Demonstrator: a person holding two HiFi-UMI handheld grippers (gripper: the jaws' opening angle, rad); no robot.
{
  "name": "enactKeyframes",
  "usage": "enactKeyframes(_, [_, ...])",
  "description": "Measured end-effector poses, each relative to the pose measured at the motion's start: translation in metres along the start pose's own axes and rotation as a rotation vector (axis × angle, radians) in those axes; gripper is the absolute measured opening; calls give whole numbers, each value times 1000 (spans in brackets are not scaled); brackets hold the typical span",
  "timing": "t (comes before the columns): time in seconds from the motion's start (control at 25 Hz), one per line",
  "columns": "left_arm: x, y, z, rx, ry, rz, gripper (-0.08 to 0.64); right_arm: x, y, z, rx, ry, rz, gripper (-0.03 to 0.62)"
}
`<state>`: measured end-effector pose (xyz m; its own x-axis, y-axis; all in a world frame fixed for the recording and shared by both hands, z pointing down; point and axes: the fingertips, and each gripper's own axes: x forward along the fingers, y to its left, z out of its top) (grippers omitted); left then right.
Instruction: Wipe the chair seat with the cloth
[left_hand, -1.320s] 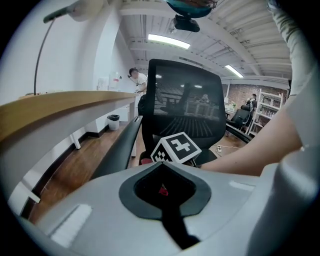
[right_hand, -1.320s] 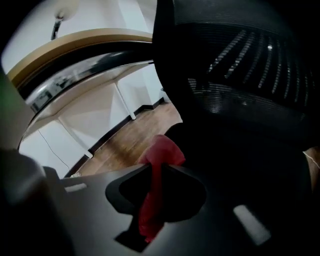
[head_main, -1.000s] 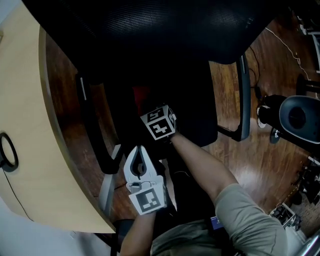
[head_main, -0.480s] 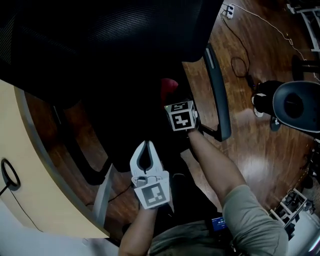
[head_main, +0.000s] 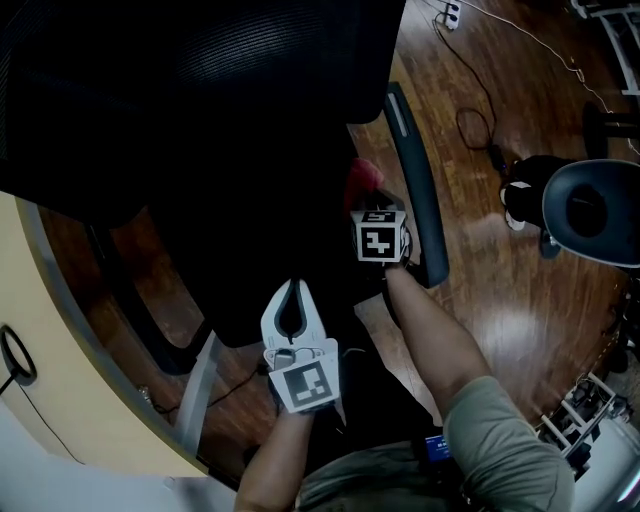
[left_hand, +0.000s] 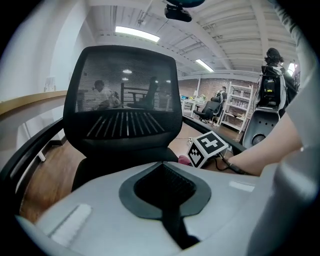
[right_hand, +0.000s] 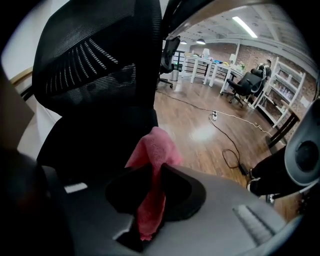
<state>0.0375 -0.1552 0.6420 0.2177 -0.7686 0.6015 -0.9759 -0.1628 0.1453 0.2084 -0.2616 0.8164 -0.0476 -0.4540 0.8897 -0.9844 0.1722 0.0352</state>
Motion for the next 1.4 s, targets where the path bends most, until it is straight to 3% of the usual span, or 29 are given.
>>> enactKeyframes(0.24, [-8, 12, -8, -32, -8, 45, 6, -3, 5, 9, -4, -57, 5, 57])
enactKeyframes(0.36, [-26, 30, -15, -57, -15, 79, 6, -20, 32, 19, -46, -102, 43, 57])
enactKeyframes(0.48, [-52, 59, -23, -89, -23, 128, 6, -41, 87, 25, -84, -146, 120, 57])
enactKeyframes(0.76, [-124, 135, -55, -148, -13, 239, 6, -86, 260, 3, -215, -190, 378, 57])
enactKeyframes(0.96, [-174, 172, -75, -179, -1, 300, 6, -110, 368, -38, -335, -135, 565, 57])
enactKeyframes(1.08, [-191, 181, -96, -195, 25, 325, 6, -106, 414, -65, -437, -92, 630, 58])
enactKeyframes(1.24, [-193, 187, -117, -207, 34, 362, 6, -89, 433, -86, -499, -51, 642, 57])
enactKeyframes(1.4, [-182, 187, -125, -201, 26, 366, 6, -75, 416, -92, -493, -34, 605, 57])
